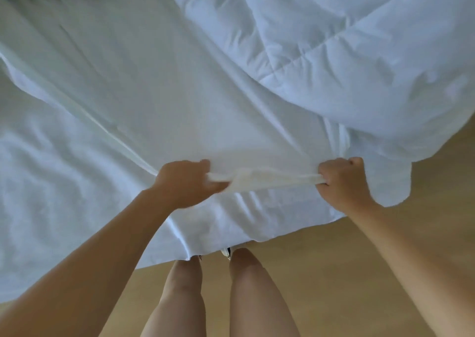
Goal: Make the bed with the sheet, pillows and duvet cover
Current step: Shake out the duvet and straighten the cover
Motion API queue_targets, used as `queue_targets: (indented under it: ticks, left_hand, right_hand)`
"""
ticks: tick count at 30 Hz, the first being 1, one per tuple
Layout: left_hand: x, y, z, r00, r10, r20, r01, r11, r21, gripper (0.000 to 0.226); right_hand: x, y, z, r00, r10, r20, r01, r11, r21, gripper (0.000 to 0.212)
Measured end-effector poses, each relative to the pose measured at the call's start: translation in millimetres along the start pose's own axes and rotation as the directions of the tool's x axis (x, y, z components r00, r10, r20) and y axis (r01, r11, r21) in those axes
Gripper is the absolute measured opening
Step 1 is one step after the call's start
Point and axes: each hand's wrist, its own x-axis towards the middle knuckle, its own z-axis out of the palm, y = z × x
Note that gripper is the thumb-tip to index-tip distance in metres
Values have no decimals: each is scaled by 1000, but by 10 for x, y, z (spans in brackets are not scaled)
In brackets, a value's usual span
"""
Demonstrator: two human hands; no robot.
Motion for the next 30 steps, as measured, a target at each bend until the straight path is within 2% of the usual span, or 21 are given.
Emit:
queue_targets:
  ticks: [1,2,4,6,8,10,11,13,14,16,17,18,20,21,23,24,26,27,28,30]
  left_hand:
    - [-124,-90,57,999,-39,31,37,998,47,62]
    - [-247,-191,99,996,-76,39,72,992,105,65]
    - [-440,-323,153,993,-111,39,101,975,198,60]
    - [-581,-284,242,986,-90,139,67,985,161,43]
    - [-594,-128,300,976,-42,213,36,999,33,28]
    - [-427,60,174,983,-23,185,46,991,-122,22]
    - [-316,184,44,989,-22,149,52,978,-200,18]
    - [-16,487,-309,1000,-24,-14,19,957,-289,14]
    - [144,658,-516,988,-25,-150,-20,956,-292,18]
    - [431,1027,-1008,888,6,-459,-119,969,-218,35]
    - [570,1199,-1282,809,38,-586,-161,974,-160,44]
    - [706,1343,-1551,734,80,-675,-184,979,-84,53]
    - [982,1579,-2062,650,198,-734,-134,980,146,74]
    - [1117,1666,-2273,656,259,-709,-66,955,289,84]
    - [1345,1751,-2583,746,342,-571,55,823,566,97]
    - [1439,1740,-2676,812,365,-455,88,695,713,100]
    - [1558,1610,-2823,929,307,-207,70,403,913,105]
    - [1563,1502,-2900,968,218,-125,51,317,947,108]
    - [1561,1357,-2963,987,129,-95,58,267,962,110]
    - [1476,1066,-3058,998,-7,-65,65,253,965,103]
  right_hand:
    - [79,-99,60,981,-14,192,22,999,-39,10]
    - [173,-200,104,950,-41,308,50,999,-21,7]
    - [357,-392,64,925,-116,362,111,993,36,24]
    - [488,-551,-124,964,-151,220,122,982,141,29]
    - [634,-575,-384,987,-157,43,143,962,233,28]
    - [845,-419,-701,975,-140,-175,180,955,238,33]
    - [986,-272,-838,942,-117,-316,189,960,208,37]
    - [1366,107,-1121,856,7,-517,99,980,176,54]
    - [1589,323,-1254,844,109,-525,-2,980,200,67]
    - [2033,727,-1480,863,351,-364,-233,915,330,102]
    - [2224,868,-1552,877,413,-245,-311,877,365,113]
    - [2382,938,-1587,900,415,-133,-345,866,362,114]
    - [2496,883,-1563,963,271,-2,-252,898,361,92]
    - [2439,782,-1500,986,164,-3,-150,912,381,76]
    - [2129,520,-1310,998,-53,-16,55,890,452,54]
    - [1902,390,-1209,989,-148,-2,129,859,496,47]
    - [1450,219,-1006,945,-325,25,256,787,561,43]
    - [1248,175,-913,914,-404,36,310,754,579,43]
    - [1063,143,-831,880,-471,65,347,729,590,45]
    - [762,119,-685,820,-560,118,393,702,594,55]
